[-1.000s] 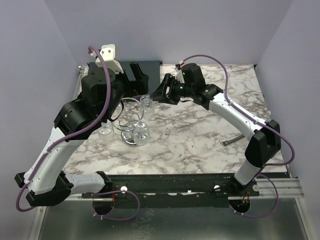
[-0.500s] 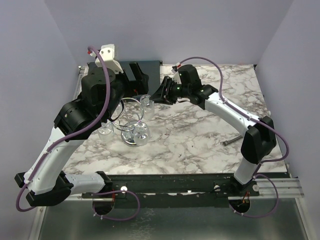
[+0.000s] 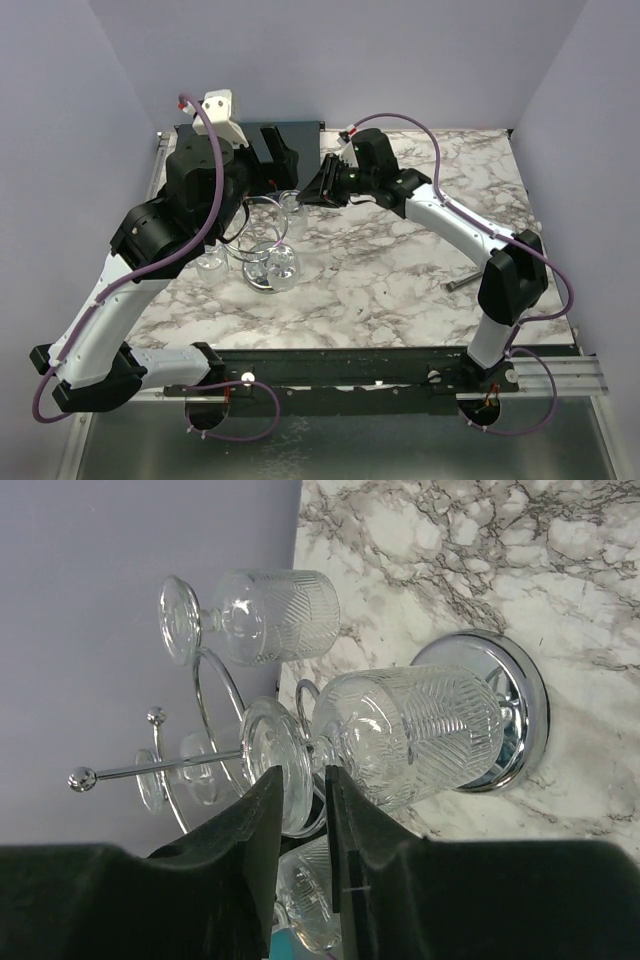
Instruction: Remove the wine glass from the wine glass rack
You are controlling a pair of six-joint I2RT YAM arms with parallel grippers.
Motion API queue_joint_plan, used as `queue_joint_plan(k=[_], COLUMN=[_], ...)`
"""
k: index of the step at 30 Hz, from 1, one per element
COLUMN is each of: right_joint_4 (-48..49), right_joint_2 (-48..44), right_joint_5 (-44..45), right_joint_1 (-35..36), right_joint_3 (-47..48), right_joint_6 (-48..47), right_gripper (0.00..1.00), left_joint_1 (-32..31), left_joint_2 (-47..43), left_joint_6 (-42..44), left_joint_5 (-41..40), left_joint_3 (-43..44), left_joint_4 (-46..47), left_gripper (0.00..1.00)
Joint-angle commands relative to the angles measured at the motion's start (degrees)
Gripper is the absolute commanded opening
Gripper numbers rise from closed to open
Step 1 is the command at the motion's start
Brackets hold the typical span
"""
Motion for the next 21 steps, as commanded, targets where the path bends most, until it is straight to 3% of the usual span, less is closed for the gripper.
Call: queue_joint_plan(k=[1, 12, 21], right_joint_4=[0.7, -1.5, -2.1], right_joint_2=[1.4, 0.8, 0.1], right_joint_5=[-1.3, 1.8, 3.0], right_joint_1=[0.7, 0.9, 0.9], right_joint_3=[1.8, 2.5, 2.7], right_joint_6=[-0.2, -0.8, -0.8], right_gripper=[0.28, 0.19, 0.01], left_joint_1=[0.2, 0.2, 0.2], left_joint_2=[-0.6, -0.7, -0.6], left_joint_6=[-0.2, -0.3, -0.5], left_joint_5=[-0.4, -0.4, -0.4], left_joint_3=[-0.5, -0.4, -0.3], left_joint_4=[0.2, 0.2, 0.2], left_gripper=[0.99, 0.99, 0.99])
